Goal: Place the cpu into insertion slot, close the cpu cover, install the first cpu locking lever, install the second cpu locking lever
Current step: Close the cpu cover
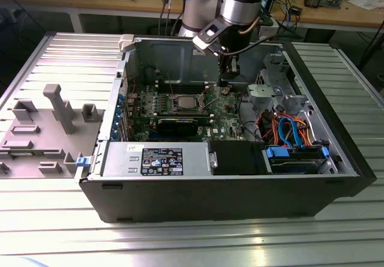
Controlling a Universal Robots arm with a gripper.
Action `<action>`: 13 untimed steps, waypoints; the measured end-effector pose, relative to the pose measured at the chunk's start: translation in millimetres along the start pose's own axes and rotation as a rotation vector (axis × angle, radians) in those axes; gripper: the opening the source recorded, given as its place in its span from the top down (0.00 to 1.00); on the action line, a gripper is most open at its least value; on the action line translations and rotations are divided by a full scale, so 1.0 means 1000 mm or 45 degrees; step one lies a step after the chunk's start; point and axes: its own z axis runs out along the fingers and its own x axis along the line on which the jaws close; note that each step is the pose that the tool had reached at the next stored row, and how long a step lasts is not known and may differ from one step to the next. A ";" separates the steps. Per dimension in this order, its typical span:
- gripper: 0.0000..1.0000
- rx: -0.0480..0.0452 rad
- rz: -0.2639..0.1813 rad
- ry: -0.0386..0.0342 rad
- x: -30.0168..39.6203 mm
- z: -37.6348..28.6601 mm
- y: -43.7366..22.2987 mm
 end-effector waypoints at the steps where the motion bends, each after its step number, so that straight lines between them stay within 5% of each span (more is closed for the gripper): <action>1: 0.89 0.000 0.000 0.0001 -0.0001 0.0005 0.0031; 13: 0.89 0.006 -0.020 0.0002 0.0005 0.0213 0.0100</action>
